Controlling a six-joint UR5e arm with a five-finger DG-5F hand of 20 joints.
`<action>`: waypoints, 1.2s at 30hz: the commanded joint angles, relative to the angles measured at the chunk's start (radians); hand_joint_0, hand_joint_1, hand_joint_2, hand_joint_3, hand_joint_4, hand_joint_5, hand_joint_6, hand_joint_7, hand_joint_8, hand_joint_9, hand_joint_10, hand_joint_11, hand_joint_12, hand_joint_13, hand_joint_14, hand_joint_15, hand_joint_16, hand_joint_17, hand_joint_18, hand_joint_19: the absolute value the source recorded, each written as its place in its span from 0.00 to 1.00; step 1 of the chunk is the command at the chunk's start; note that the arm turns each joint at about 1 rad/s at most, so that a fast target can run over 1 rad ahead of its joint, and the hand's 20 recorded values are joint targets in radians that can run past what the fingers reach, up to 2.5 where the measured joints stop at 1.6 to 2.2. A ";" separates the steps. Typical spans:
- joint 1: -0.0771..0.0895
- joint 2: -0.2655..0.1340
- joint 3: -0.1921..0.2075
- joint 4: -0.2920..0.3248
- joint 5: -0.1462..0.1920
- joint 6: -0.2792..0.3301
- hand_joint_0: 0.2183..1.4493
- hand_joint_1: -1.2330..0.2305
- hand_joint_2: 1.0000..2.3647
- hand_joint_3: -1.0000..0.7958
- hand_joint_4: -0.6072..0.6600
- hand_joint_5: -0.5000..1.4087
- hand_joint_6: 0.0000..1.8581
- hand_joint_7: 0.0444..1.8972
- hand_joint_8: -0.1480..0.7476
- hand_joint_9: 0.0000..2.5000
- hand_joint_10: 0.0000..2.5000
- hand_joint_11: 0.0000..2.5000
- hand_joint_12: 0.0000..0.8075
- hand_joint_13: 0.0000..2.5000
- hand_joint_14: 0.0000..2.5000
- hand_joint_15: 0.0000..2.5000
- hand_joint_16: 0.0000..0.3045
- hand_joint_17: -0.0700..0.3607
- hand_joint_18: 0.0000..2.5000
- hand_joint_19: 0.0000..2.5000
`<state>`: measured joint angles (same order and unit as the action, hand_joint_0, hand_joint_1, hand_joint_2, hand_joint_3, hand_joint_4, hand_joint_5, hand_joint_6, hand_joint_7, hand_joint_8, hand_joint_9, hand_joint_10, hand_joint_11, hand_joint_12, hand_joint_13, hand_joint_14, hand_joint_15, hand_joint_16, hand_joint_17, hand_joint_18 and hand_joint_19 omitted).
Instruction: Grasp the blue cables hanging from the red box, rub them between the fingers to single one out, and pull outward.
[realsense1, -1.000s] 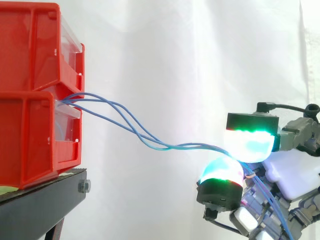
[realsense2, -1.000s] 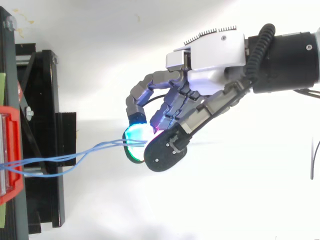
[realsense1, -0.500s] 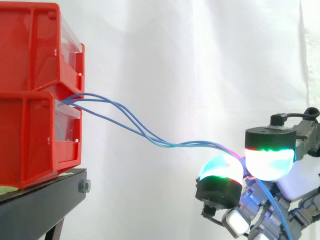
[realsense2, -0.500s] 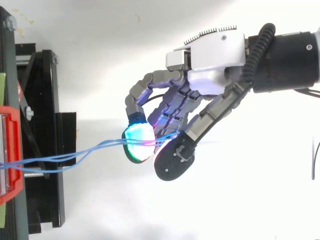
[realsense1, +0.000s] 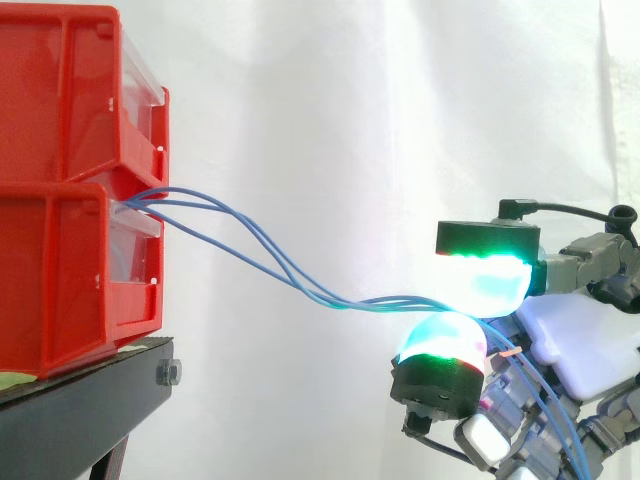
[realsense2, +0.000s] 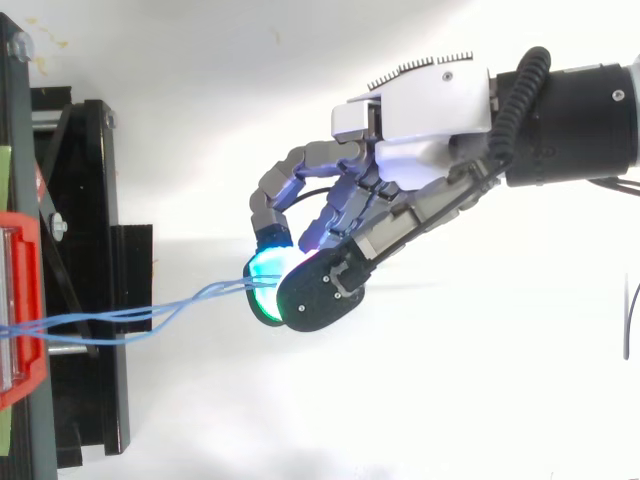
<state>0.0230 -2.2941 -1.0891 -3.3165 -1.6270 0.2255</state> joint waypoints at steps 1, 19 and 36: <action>0.000 0.001 0.000 0.000 -0.001 -0.002 0.30 0.30 0.01 0.51 0.41 0.19 0.47 0.57 0.43 0.35 0.00 0.17 0.48 0.32 0.01 0.22 0.17 0.44 0.28 0.22; 0.002 0.001 0.000 0.000 0.001 -0.002 0.40 0.19 0.00 0.28 0.43 0.17 0.46 0.55 0.36 0.31 0.00 0.15 0.42 0.29 0.01 0.21 0.15 0.39 0.27 0.20; 0.000 0.001 0.002 0.000 -0.001 0.000 0.29 0.36 0.01 0.38 0.42 0.19 0.44 0.57 0.39 0.36 0.01 0.16 0.45 0.31 0.01 0.22 0.15 0.40 0.26 0.25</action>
<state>0.0232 -2.2934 -1.0879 -3.3165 -1.6275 0.2254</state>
